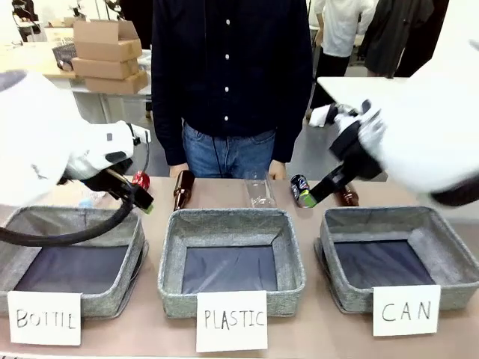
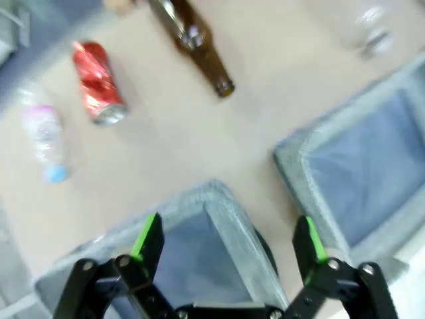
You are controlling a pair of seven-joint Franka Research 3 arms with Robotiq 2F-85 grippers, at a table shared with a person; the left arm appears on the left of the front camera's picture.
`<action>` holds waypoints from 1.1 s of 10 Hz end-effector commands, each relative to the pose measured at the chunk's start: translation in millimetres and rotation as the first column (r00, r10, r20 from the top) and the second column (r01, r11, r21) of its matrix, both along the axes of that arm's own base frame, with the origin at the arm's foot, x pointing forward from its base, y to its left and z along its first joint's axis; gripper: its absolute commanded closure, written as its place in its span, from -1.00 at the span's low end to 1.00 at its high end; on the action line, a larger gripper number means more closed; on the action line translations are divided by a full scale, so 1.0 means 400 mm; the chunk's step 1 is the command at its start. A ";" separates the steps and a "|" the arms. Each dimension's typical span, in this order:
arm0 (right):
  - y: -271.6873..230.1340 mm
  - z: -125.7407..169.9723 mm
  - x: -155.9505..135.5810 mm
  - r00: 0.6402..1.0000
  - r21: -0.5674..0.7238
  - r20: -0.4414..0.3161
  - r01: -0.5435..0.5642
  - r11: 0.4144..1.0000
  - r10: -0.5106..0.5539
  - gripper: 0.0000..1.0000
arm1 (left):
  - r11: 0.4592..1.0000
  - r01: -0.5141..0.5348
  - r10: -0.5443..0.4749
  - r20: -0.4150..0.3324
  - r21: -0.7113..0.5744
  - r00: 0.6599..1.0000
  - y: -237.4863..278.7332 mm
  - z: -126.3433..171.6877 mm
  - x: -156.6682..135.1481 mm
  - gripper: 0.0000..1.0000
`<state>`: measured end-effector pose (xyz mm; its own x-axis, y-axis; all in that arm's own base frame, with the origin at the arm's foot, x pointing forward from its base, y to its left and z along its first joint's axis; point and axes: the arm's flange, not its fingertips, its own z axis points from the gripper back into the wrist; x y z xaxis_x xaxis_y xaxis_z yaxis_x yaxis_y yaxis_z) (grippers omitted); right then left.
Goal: Sort the can waste into the basket.
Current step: Pick up the can waste from the table and place it in the right Fabric basket.
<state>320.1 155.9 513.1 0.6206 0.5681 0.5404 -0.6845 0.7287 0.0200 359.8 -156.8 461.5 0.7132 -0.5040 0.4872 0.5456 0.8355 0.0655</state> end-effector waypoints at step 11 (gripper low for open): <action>-0.419 0.087 -0.022 0.691 0.706 -0.709 0.694 0.143 0.142 -1.00 | 0.362 -0.009 -0.306 -0.128 -0.932 0.943 0.435 0.185 -0.165 -1.00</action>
